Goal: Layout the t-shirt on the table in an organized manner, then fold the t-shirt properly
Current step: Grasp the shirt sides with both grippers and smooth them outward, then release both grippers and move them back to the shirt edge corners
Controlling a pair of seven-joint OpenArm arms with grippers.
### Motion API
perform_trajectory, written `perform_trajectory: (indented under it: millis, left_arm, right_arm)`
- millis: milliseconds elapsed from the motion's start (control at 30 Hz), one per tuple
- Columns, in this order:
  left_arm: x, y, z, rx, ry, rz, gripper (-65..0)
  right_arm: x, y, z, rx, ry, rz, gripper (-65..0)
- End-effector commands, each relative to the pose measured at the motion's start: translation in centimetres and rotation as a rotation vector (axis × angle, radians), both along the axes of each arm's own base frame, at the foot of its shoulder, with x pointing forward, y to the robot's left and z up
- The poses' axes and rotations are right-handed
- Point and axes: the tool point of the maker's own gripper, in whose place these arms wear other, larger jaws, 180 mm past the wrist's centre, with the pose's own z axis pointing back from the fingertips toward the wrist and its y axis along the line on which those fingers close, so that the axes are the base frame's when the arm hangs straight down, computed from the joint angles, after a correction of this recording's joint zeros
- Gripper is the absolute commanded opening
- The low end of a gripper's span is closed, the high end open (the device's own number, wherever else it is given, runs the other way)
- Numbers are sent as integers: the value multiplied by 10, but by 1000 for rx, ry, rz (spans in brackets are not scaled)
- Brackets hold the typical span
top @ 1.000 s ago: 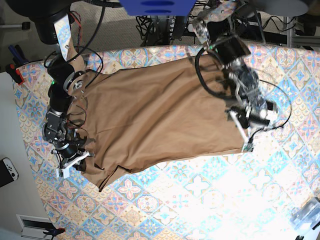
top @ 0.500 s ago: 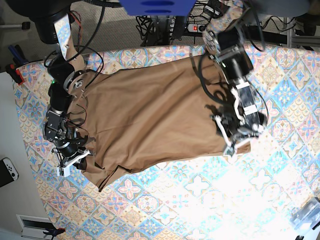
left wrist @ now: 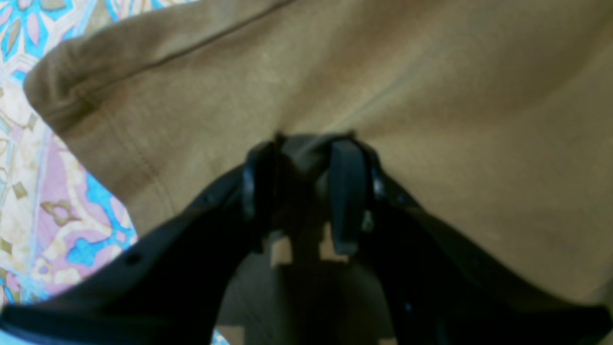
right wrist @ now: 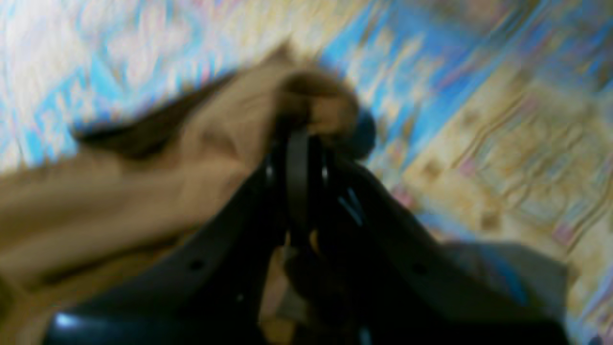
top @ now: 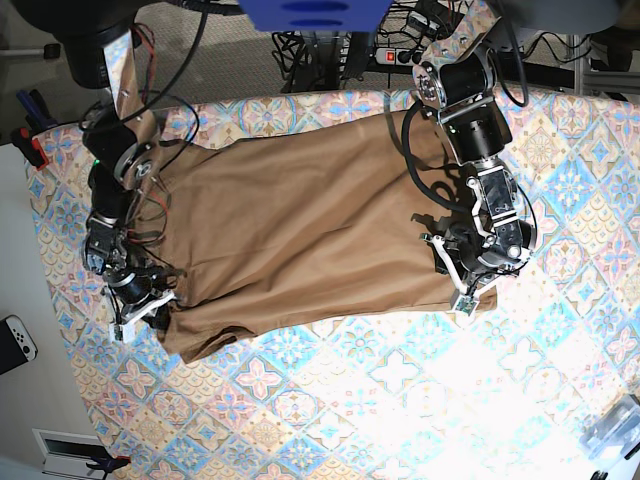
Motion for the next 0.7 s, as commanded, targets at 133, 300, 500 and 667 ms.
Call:
perform_trajectory:
  millis: [133,300,500,667]
  left_arm:
    - [-16,11,-12,67,94,1,-459]
    - [-17,11,-13,67,95,1,-459]
    - [-23,10,-18,69,109,-2,-459]
    - [-21,9,-15,63,101,0,-459]
  right_arm:
    - [34,-24,57,-15,-163,-55,-480]
    - [40,-42,72,-57,-249,-147,-231]
    - [40,-49,73,-78,-252,-180,-273]
    - [46,-73,114,-151,-347,-214,-315]
